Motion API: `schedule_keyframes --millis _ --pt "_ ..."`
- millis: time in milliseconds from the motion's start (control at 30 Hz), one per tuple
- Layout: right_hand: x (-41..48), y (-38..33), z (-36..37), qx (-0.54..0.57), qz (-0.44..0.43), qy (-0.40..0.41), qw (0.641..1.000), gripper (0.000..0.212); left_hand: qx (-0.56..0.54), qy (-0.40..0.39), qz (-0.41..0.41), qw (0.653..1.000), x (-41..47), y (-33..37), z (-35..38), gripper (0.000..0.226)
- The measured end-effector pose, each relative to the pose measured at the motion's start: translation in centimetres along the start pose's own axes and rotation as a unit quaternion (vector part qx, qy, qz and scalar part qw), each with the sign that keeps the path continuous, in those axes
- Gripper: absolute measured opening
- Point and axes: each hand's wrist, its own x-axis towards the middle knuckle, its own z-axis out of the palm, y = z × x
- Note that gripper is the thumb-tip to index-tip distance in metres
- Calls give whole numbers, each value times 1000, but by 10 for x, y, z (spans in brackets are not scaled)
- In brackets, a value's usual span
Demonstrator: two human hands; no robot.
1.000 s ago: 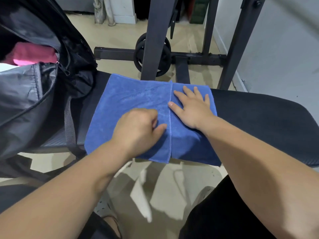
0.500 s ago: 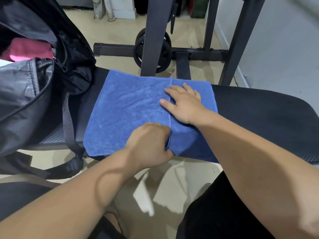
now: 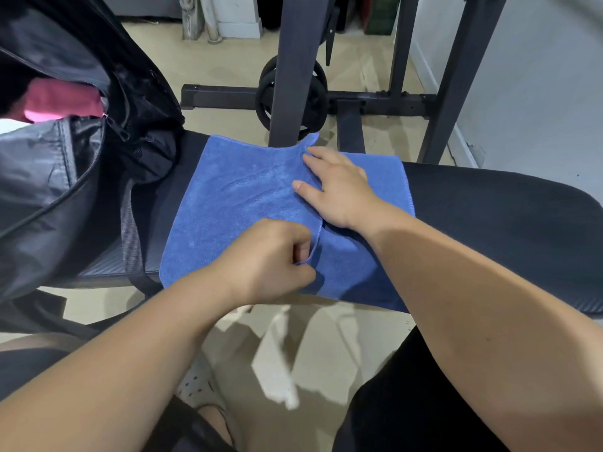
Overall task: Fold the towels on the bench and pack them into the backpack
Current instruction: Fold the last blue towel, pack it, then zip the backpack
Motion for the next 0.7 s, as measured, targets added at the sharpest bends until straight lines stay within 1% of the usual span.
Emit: schedule_keyframes --millis 100,200,267,367,433,533,700 --pt "3 2 -14 79 -28 35 996 62 -74 24 -13 997 -1 12 -16 24" --pt "5 10 -32 149 -34 78 985 59 -134 58 10 989 3 29 -24 26" --pt "3 19 -43 157 -28 97 983 57 -162 61 36 984 6 43 -23 26" --pt "-7 39 -58 146 -16 95 985 53 -195 52 62 978 10 67 -10 20" --pt "-15 55 -64 143 -9 88 986 52 -192 48 68 978 15 81 7 19" --pt "-29 74 -72 134 14 81 988 53 -149 32 68 986 27 95 34 21" --pt "-43 97 -76 116 46 77 989 53 -138 6 54 989 38 101 74 18"
